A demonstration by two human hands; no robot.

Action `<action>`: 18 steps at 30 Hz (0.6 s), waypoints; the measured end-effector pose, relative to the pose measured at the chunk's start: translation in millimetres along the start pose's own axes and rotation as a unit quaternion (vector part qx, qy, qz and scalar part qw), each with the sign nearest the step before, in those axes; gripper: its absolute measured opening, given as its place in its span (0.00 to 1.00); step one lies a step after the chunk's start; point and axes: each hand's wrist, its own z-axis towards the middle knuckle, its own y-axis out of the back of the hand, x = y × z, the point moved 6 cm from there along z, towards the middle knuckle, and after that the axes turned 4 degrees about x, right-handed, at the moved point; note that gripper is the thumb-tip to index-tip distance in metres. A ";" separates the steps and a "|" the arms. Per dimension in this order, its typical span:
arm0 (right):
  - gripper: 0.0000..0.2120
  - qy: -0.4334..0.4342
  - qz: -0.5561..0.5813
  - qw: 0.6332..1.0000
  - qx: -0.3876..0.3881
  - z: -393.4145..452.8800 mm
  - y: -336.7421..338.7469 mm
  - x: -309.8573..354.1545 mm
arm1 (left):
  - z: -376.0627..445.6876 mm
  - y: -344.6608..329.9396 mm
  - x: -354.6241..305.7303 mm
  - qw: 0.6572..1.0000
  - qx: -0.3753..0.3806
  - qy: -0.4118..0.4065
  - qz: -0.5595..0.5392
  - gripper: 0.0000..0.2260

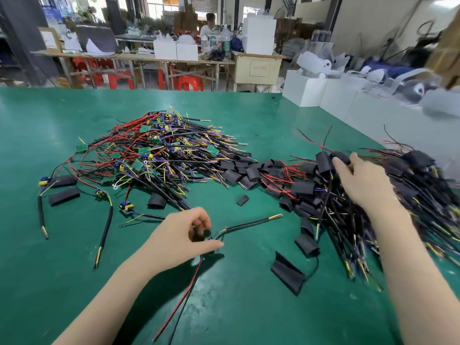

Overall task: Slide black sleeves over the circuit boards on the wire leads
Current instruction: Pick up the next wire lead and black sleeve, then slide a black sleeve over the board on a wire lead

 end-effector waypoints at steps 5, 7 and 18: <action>0.30 0.028 -0.019 0.995 -0.091 -15.3 -1.0 6.0 | -0.7 1.9 -3.6 1.000 -0.011 -0.012 -0.010 0.09; 0.29 0.108 0.001 0.985 -0.136 -26.7 5.1 23.8 | -0.8 3.5 -2.9 0.999 -0.032 0.000 -0.009 0.08; 0.08 0.286 0.071 0.955 0.031 -54.2 -33.4 80.1 | 5.4 9.6 27.8 0.848 -0.137 0.129 -0.496 0.06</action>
